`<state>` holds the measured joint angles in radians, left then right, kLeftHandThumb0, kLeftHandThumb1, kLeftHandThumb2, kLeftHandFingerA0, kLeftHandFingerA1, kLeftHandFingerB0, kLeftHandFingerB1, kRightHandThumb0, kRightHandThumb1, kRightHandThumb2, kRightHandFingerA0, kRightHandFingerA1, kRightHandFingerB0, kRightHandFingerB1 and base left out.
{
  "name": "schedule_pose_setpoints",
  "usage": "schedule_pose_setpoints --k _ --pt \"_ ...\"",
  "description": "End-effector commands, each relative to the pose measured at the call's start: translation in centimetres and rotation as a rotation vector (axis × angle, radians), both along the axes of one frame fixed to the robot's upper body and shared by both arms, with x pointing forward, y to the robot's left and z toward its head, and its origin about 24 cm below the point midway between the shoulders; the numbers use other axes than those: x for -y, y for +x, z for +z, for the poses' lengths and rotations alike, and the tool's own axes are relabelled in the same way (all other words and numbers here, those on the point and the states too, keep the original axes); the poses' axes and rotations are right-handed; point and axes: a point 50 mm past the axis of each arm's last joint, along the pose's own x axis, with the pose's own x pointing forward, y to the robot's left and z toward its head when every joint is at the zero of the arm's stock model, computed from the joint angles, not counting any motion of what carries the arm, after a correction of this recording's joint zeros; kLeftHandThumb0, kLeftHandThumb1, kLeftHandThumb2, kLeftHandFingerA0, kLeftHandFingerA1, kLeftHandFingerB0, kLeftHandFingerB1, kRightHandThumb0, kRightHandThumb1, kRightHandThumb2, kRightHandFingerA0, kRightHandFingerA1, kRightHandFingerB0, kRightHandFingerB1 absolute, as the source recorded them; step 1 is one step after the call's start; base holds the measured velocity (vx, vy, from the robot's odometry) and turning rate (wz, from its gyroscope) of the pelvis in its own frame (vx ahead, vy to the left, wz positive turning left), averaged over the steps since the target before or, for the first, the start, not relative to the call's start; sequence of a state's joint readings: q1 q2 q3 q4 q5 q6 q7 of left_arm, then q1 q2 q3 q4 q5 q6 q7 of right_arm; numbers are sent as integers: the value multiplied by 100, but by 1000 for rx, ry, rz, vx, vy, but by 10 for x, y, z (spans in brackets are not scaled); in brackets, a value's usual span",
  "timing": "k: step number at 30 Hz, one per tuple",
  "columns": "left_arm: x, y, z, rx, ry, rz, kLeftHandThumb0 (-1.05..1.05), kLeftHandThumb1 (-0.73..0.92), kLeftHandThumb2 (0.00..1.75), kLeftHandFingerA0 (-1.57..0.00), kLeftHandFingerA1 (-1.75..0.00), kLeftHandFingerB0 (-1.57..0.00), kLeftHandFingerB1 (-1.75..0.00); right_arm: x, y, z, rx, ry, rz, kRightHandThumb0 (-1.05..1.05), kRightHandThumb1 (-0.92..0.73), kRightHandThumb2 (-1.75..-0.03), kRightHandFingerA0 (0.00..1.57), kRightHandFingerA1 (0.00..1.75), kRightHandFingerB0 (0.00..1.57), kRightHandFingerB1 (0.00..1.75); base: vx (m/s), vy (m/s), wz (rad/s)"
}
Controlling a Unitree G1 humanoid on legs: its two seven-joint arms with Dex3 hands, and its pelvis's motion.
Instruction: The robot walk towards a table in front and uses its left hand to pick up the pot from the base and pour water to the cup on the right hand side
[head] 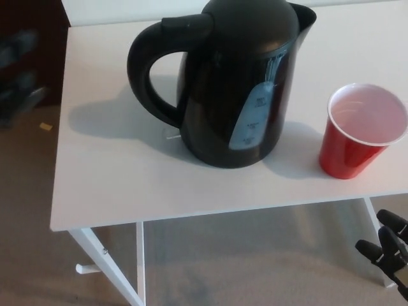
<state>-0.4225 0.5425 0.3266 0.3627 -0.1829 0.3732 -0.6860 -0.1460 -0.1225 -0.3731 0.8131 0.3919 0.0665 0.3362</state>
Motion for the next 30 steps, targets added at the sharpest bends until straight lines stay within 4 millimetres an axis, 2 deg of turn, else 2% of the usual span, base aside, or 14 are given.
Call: schedule_pose_setpoints --k 1,4,5,6,7,8,9,13,18,21,26,28,29,30 --pt "-66 -93 -53 134 -133 340 -84 54 86 0 -1 0 0 11 -16 -7 -52 -56 -4 -47 -48 -60 44 78 44 55 0 0 0" --pt "-80 -137 -93 109 -210 643 -75 59 94 0 -15 0 -14 17 -14 -7 -58 -78 -16 -46 -49 -61 38 72 40 54 0 0 0" --pt "-81 -142 -100 95 -210 707 -73 73 61 0 -21 -2 -22 18 -13 -7 -59 -72 -24 -44 -49 -61 36 69 38 53 0 0 0" --pt "-83 -149 -111 63 -196 776 -72 58 94 0 -22 -2 -22 18 -13 -8 -65 -72 -35 -45 -50 -61 35 67 37 52 0 0 0" --pt "-84 -154 -117 43 -182 798 -72 58 94 0 -22 -2 -22 18 -13 -8 -70 -78 -41 -45 -50 -61 35 67 37 52 0 0 0" --pt "-84 -156 -121 26 -174 816 -72 71 62 -3 -24 -5 -23 17 -13 -9 -72 -82 -47 -41 -51 -62 35 65 36 52 0 0 0" --pt "-83 -159 -129 -14 -163 832 -76 56 88 -4 -24 -4 -21 17 -13 -10 -78 -93 -52 -42 -52 -62 34 63 34 49 0 0 0" --pt "-74 -177 -168 -247 -121 806 -70 57 93 -2 -34 -2 -30 24 -28 -17 -111 -115 -79 -50 -51 -63 30 61 35 49 0 0 0" --pt "-63 -172 -190 -367 -92 751 -73 62 94 -4 -25 -4 -27 32 -30 -18 -128 -105 -129 -48 -52 -61 30 64 33 47 0 0 0" --pt "-60 -163 -197 -451 -59 721 -62 60 94 0 -39 0 -32 32 -30 -17 -120 -121 -117 -45 -56 -63 30 61 27 44 0 0 0" --pt "-59 -155 -199 -520 10 686 -37 54 60 -6 -23 -7 -28 32 -35 -21 -140 -110 -148 -44 -61 -62 29 52 24 39 0 0 0" --pt "-55 -152 -202 -534 20 681 -39 49 64 -8 -23 -7 -32 36 -41 -22 -152 -121 -146 -49 -48 -84 24 56 17 47 0 0 0" --pt "-53 -150 -203 -537 42 669 -36 51 57 -8 -26 -10 -29 37 -41 -22 -151 -121 -150 -45 -59 -62 30 56 23 39 0 0 0" --pt "-50 -150 -205 -538 51 652 -26 43 92 -1 -51 0 -48 37 -40 -21 -149 -118 -155 -45 -59 -63 29 57 25 41 0 0 0"
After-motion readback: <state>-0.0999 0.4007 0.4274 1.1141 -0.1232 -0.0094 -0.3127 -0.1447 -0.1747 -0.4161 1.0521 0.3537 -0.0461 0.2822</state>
